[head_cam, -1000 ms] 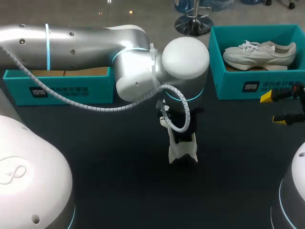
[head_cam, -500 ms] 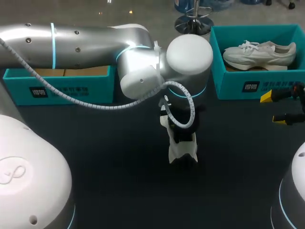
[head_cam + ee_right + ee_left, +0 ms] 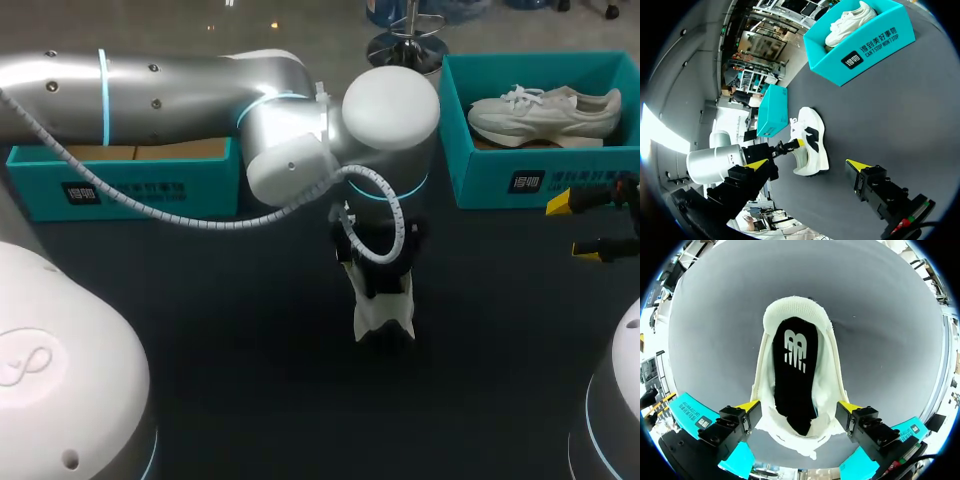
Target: Take the shoe out of the shoebox, open the shoe tongue, remove and reinsert the insole, then place the shoe into the shoebox
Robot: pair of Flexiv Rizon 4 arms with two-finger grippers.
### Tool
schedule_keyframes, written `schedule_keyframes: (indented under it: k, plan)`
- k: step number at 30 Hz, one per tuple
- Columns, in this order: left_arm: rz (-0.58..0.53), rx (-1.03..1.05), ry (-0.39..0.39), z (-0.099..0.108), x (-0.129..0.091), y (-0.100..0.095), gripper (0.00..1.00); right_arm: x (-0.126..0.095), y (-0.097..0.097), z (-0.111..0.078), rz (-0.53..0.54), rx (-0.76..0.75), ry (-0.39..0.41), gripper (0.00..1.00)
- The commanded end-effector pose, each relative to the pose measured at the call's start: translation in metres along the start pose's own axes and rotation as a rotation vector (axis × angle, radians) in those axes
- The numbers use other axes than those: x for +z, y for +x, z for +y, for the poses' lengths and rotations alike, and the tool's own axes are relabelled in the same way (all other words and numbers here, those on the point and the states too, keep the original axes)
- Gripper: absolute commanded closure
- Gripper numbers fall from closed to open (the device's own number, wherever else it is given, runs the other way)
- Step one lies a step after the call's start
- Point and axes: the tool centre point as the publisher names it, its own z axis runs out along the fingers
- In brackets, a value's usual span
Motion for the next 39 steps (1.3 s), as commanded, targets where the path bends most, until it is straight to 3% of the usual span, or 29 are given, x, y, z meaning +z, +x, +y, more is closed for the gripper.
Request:
schedule_keyframes:
  k: [1,15,16,19,32,39]
  plan:
    - [-0.002,0.0,0.007,0.011,-0.006,0.002,0.0,0.0,0.001,-0.001,-0.005,0.001,-0.001,0.0]
    - [-0.023,-0.004,-0.002,0.045,-0.042,-0.006,0.01,0.0,0.001,-0.001,-0.005,0.001,-0.001,0.0]
    - [-0.021,-0.005,0.003,0.046,-0.044,-0.006,0.47,0.0,0.001,-0.001,-0.005,0.001,-0.001,0.0]
    - [-0.02,-0.009,0.008,0.05,-0.047,-0.003,1.0,0.0,0.001,-0.001,-0.005,0.001,-0.001,0.0]
    - [-0.021,0.019,-0.004,0.058,-0.059,0.002,1.0,0.0,0.001,-0.001,-0.005,0.001,-0.001,0.0]
    - [-0.004,0.041,0.011,0.044,-0.046,0.003,1.0,0.0,0.001,-0.001,-0.005,0.001,-0.001,0.0]
